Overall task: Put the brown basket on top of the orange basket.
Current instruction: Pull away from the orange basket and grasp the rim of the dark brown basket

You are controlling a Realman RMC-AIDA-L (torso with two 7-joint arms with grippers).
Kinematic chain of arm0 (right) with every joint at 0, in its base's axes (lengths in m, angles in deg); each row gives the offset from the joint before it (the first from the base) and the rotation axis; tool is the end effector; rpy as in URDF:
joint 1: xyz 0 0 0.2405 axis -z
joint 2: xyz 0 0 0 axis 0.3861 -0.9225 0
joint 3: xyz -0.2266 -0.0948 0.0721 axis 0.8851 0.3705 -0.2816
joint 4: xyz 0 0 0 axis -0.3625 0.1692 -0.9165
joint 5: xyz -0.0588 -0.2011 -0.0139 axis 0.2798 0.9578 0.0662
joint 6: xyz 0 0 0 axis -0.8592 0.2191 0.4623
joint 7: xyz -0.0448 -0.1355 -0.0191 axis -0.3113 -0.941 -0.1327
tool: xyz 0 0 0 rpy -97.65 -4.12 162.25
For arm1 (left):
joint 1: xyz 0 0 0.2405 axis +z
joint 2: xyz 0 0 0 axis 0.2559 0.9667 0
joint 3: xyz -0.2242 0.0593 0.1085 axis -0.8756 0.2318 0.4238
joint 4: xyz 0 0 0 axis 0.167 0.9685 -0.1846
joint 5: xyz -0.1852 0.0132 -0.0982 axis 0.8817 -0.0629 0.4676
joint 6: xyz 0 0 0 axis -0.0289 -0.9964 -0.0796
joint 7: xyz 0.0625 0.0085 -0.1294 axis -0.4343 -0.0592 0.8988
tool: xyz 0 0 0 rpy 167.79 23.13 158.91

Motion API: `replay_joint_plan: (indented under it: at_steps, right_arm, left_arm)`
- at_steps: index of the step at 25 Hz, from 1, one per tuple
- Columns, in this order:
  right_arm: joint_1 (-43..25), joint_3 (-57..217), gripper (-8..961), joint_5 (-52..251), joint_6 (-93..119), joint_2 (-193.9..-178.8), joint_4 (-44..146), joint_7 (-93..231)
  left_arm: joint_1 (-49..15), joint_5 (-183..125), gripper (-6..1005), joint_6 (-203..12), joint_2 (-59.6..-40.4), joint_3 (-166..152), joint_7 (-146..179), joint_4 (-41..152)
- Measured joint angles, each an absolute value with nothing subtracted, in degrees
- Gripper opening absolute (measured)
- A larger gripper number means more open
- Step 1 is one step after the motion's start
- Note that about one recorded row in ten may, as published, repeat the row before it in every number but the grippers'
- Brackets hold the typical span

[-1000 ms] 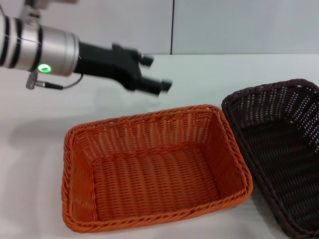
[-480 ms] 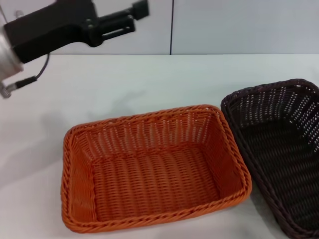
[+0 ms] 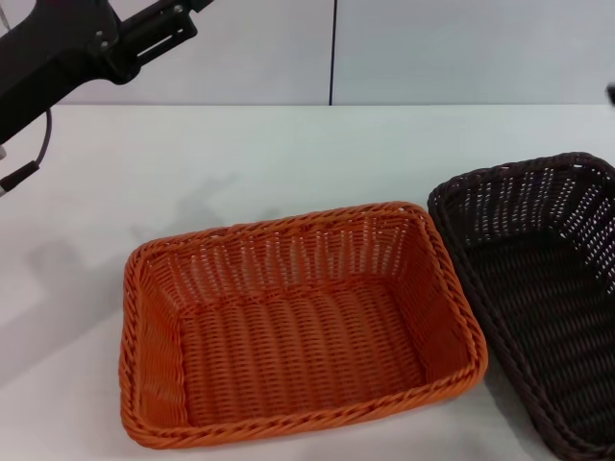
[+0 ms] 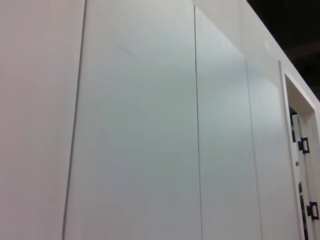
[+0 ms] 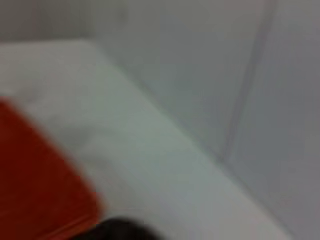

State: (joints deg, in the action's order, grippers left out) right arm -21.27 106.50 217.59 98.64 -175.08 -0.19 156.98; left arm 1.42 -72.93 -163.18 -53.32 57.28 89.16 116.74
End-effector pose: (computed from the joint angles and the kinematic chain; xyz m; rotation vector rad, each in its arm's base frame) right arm 0.2187 0.4166 0.1798 -2.6121 0.2619 0.0925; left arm -0.1837 0.3306 0.0847 -2.1561 -0.2080 -1.3048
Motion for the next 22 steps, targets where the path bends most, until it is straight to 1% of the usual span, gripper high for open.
replay_joint_plan:
  at_steps: [4,10,13,15,17,18,19,22]
  right_arm:
    - [-22.39,111.02,541,222.28,108.83,-175.82,-4.22,156.18]
    - [-22.23,113.9,541,229.8,117.96,-178.34,-10.68,155.9]
    - [-21.87,116.19,540,231.34,121.71,-178.79,-12.13,155.7]
    - [-21.87,116.84,540,232.12,122.54,-178.93,-12.17,155.69]
    - [-21.82,117.71,540,233.94,123.3,-179.43,-12.34,155.69]
    - [-21.36,118.73,540,235.31,122.55,-180.13,-12.26,155.62]
    - [-21.36,118.73,540,235.31,122.55,-180.13,-12.26,155.62]
    - [-20.59,120.88,541,236.13,121.01,-181.23,-11.32,155.3]
  left_arm:
    - [1.39,-72.51,860,-162.95,-53.32,57.03,88.98,115.73]
    - [1.08,-72.21,860,-162.74,-53.22,56.64,88.95,115.16]
    - [1.13,-72.19,860,-162.69,-53.15,56.07,89.4,115.17]
    - [1.16,-72.19,860,-162.68,-53.15,55.97,89.43,115.17]
    - [1.19,-72.18,859,-162.56,-53.15,55.79,89.45,115.17]
    - [1.17,-72.18,859,-162.49,-53.15,55.78,89.45,115.17]
    - [1.1,-72.18,859,-162.34,-53.16,55.78,89.41,115.16]
    - [0.7,-72.3,858,-162.17,-53.17,55.79,89.15,114.76]
